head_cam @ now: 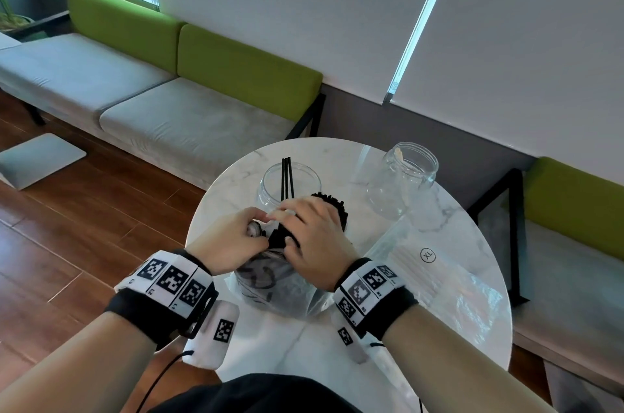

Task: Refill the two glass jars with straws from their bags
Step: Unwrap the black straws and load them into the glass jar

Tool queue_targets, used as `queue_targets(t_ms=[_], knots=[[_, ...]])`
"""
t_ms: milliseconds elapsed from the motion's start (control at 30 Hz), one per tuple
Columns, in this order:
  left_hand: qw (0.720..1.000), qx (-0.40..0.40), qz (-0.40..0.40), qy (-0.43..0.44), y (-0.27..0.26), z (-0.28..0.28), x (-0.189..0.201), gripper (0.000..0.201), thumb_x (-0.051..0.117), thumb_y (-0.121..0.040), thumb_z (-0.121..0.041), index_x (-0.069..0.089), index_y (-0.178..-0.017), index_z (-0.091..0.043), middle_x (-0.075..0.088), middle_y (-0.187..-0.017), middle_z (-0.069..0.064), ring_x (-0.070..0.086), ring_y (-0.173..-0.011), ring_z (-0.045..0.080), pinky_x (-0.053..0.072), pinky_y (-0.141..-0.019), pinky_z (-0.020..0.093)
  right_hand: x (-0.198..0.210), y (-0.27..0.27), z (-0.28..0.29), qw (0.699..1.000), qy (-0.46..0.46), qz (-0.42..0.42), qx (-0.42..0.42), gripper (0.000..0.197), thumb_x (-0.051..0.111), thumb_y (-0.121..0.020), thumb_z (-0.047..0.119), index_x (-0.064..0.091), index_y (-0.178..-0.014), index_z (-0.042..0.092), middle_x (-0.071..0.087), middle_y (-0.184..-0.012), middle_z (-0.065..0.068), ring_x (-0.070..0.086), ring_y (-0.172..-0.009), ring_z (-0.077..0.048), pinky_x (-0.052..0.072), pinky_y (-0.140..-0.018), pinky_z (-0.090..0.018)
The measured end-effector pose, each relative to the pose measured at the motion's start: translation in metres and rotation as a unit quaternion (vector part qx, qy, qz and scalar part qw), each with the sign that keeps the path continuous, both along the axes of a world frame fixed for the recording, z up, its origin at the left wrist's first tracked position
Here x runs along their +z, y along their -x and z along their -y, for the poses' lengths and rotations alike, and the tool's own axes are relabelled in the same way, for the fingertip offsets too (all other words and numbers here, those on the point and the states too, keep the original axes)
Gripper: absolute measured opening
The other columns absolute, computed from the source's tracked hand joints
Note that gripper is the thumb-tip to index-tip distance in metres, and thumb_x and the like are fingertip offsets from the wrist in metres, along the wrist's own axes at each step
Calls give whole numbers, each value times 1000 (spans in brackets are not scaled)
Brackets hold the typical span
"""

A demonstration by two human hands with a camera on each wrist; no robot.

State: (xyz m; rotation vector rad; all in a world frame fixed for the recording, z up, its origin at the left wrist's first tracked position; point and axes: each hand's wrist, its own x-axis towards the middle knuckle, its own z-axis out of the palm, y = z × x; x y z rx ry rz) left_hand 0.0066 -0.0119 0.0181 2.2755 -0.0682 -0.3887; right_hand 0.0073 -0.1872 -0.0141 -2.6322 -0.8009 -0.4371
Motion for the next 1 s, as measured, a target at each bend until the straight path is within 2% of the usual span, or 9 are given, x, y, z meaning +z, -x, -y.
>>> queue_targets(t_ms=[100, 200, 367, 533, 600, 700, 833, 933, 1000], knots=[[1000, -7, -10, 12, 2, 0, 0, 44, 59, -70, -28, 55, -114, -25, 66, -95, 5, 60, -91, 18, 49, -86, 38, -13, -2, -1, 999, 35, 11, 7, 35, 48, -82, 34, 63, -112, 24, 61, -112, 8, 49, -110, -17, 33, -95, -35], [1000, -11, -12, 6, 2, -1, -3, 43, 61, -81, -17, 51, -122, -25, 63, -97, 2, 57, -90, 15, 47, -80, 27, -17, -10, 7, 999, 22, 32, -8, 25, 48, -83, 27, 66, -98, 19, 63, -101, 4, 51, -99, -20, 45, -85, -40], [1000, 2, -4, 13, 2, -3, -5, 42, 62, -84, -19, 50, -124, -24, 61, -102, 5, 57, -95, 22, 48, -87, 36, 0, -6, 15, 996, -67, 33, -40, 30, 54, -84, 13, 63, -112, 13, 57, -110, -1, 47, -102, -22, 45, -91, -37], [999, 14, -2, 49, -1, 3, -7, 38, 62, -86, -18, 48, -121, -24, 60, -81, 3, 55, -73, 12, 45, -73, 27, 3, 17, 2, 996, -66, -35, 43, 36, 51, -87, 36, 64, -112, 13, 63, -104, -1, 53, -95, -24, 44, -85, -36], [999, 12, -11, 51, -3, 5, -6, 44, 61, -85, -18, 45, -126, -24, 63, -92, 7, 57, -76, 13, 47, -75, 30, -3, 18, 0, 995, -16, -93, 28, 50, 49, -83, 47, 59, -120, 15, 65, -106, 0, 54, -99, -23, 42, -85, -38], [998, 35, 0, 43, -6, 3, -5, 57, 66, -81, -25, 40, -131, -26, 55, -114, 3, 57, -94, 14, 47, -84, 31, -8, 17, 4, 994, -15, -104, 8, 39, 58, -83, 35, 60, -116, 14, 68, -100, -2, 59, -94, -24, 42, -85, -41], [995, 83, 25, -40, -13, -1, 4, 62, 71, -72, -43, 44, -124, -21, 58, -97, 1, 55, -88, 18, 45, -73, 29, -11, 18, 6, 998, -23, -57, -6, 25, 46, -78, 30, 62, -91, 15, 64, -82, 1, 61, -78, -21, 42, -75, -35], [994, 104, -20, 26, -13, 4, 10, 48, 73, -73, -35, 48, -112, -22, 60, -83, 3, 60, -68, 21, 52, -57, 32, -13, 22, 6, 998, -56, -30, -14, 21, 46, -80, 30, 61, -86, 17, 60, -79, 3, 58, -76, -18, 36, -74, -29], [992, 112, -11, 63, -13, 6, 9, 51, 75, -67, -34, 50, -111, -21, 62, -80, 4, 61, -68, 22, 56, -60, 36, -14, 26, 8, 996, -74, -36, -19, 25, 47, -85, 37, 61, -94, 18, 62, -86, 5, 56, -82, -14, 33, -79, -27]])
